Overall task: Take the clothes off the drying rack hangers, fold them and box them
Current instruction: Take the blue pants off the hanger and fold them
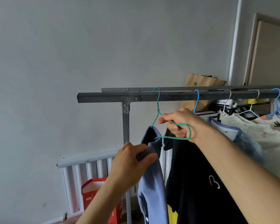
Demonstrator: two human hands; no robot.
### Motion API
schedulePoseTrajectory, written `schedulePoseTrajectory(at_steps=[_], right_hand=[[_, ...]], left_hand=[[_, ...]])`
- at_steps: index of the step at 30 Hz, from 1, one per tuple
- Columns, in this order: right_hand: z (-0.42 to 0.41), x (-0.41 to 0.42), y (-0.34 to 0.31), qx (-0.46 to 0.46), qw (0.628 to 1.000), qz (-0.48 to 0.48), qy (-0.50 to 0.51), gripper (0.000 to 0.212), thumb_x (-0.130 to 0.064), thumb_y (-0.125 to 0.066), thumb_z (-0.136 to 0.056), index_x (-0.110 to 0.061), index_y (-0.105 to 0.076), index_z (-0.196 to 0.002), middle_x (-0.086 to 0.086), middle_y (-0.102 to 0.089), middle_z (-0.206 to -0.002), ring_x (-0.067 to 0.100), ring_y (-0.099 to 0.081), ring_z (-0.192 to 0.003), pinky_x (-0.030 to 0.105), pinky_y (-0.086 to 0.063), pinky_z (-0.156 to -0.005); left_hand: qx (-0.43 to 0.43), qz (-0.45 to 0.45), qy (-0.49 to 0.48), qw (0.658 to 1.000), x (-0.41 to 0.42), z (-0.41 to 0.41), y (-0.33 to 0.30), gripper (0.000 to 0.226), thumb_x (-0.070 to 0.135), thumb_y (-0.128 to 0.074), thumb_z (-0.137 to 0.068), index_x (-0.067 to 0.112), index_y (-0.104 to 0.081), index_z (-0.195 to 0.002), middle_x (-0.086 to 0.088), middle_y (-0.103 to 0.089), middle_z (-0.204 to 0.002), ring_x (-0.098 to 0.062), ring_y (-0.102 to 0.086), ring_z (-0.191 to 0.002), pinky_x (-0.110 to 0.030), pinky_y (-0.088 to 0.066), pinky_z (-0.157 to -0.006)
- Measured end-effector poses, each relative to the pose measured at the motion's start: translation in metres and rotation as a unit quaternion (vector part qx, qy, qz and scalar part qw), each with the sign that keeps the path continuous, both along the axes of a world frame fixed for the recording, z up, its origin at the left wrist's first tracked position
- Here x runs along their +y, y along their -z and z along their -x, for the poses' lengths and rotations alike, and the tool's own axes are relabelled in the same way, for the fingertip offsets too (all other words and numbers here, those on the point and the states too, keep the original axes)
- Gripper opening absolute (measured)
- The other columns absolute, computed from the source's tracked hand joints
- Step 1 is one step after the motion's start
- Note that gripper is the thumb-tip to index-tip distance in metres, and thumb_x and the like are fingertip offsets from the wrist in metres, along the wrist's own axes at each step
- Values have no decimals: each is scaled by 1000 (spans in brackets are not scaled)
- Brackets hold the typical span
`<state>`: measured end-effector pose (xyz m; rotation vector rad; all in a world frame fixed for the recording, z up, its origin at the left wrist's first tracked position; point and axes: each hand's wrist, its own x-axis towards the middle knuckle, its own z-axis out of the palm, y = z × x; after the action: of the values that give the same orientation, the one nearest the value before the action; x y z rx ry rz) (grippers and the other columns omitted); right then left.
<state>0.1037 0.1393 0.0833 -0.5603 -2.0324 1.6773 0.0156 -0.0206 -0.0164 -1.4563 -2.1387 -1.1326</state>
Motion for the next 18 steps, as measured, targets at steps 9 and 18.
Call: schedulePoseTrajectory(at_steps=[9,18], right_hand=[[3,5,-8,-59,997,8,-51,28,-11,-34,-103,-2,-53,-86,-2,-32,-35,6,-20,-24,15,-14,-29],[-16,11,-53,-103,992,-8,-74,30,-15,-28,-105,-6,-51,-88,-6,-30,-32,5,-20,-21,15,-17,-25]], left_hand=[[-13,91,76,993,29,7,-2,34,50,-55,-80,16,-58,-77,-5,-55,-66,-25,-51,-68,-37,-43,-60],[-34,131,-91,987,38,30,16,20,41,-52,-96,25,-64,-96,-1,-68,-95,-23,-63,-92,-28,-42,-74]])
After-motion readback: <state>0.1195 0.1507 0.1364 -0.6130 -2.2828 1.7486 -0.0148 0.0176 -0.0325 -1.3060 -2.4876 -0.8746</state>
